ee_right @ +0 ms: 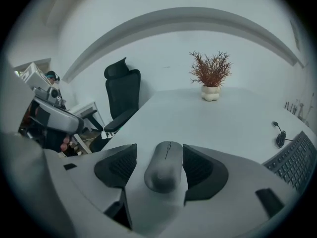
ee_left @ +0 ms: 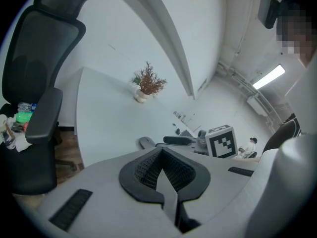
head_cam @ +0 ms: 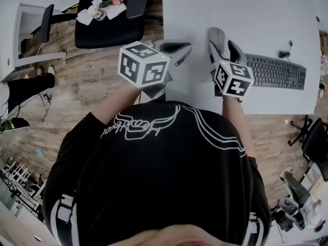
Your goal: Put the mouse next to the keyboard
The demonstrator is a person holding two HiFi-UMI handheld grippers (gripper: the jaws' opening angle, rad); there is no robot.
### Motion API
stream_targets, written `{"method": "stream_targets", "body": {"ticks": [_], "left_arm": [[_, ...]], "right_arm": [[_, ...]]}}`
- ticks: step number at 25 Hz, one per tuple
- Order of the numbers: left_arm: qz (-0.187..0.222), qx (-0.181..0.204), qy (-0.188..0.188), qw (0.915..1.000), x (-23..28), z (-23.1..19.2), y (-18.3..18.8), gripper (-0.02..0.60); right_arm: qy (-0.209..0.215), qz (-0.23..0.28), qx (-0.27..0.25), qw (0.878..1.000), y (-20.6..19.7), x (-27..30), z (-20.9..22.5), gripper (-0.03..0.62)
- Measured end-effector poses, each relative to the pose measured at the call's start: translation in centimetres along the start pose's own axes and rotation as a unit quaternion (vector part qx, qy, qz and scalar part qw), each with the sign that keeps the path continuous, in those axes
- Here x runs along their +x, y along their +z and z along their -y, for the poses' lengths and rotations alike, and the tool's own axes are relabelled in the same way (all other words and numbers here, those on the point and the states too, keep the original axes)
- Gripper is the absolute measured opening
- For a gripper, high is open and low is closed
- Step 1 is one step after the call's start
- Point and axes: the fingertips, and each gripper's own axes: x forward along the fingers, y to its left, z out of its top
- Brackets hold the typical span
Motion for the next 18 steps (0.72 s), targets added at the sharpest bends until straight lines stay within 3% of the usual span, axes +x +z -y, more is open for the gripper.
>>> {"method": "stream_targets", "body": {"ticks": [4,18], "left_arm": [[-0.005,-0.005,0.003,1.0000,0.2,-0.6,-0.2,0.006],[-0.018,-0.017,0.006,0.9997,0.8,-1.5,-1.3,0.006]], "right_arm": [[-0.026,-0.017,0.000,1.000,-0.9,1.6,0.6,0.259],[-0.053,-0.071,0.003,0.996,-2.9,4.0,1.1,0.265]]}}
